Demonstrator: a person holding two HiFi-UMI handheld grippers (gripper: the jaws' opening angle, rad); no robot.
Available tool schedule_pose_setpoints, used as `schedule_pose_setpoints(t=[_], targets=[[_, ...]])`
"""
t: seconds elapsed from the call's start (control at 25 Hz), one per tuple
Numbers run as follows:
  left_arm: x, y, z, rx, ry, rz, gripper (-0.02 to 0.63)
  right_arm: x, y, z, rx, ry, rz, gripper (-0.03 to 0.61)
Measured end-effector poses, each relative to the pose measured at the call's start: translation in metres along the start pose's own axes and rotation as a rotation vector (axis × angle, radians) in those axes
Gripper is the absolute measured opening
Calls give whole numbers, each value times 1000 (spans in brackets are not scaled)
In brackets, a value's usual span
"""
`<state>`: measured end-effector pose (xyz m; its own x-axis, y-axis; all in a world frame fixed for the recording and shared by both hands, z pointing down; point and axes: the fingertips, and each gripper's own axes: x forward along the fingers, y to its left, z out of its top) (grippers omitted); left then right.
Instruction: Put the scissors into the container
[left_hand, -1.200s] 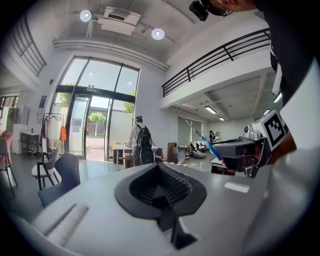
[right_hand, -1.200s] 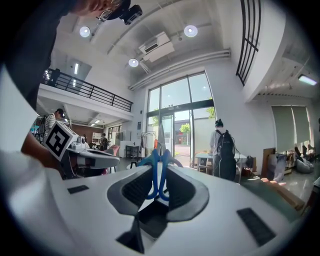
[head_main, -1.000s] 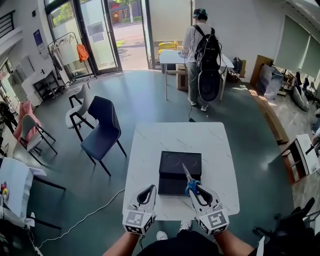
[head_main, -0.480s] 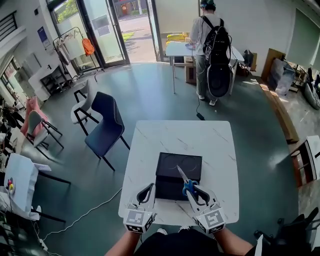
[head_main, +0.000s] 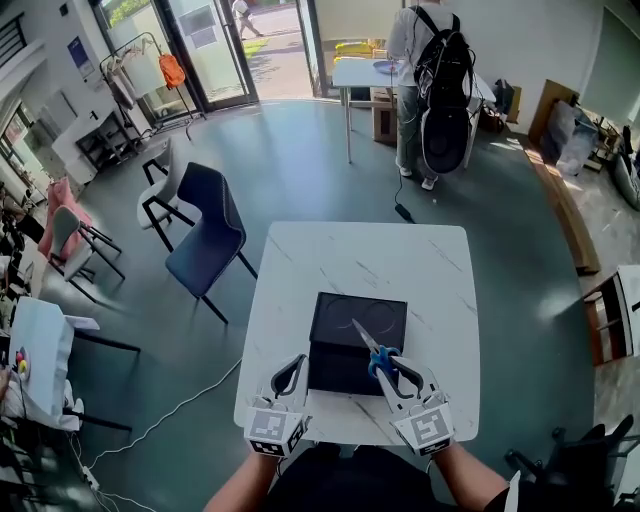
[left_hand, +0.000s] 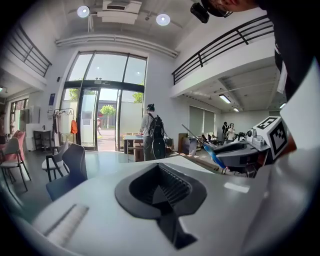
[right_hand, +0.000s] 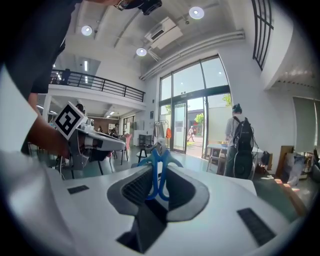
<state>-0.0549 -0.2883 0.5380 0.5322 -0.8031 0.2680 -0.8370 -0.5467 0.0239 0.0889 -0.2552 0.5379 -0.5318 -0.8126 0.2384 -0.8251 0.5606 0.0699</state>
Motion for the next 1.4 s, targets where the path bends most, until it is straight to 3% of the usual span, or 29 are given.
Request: schedule_pose_setpoints(t=[0.48,0.68,0.88,1.4], targets=[[9,19,-12,-16,28,-10,11,25,-1,-38,-120,146,68,86],[13,18,-22,-24,49,-21,9,36,8,-64,-136,239,145,86],[13,24,-28,-27,53,-25,11,47,21,-94,-260,336,206,86],[5,35,-38,-66,67,8,9,69,44,-150,-343,574,364,86]])
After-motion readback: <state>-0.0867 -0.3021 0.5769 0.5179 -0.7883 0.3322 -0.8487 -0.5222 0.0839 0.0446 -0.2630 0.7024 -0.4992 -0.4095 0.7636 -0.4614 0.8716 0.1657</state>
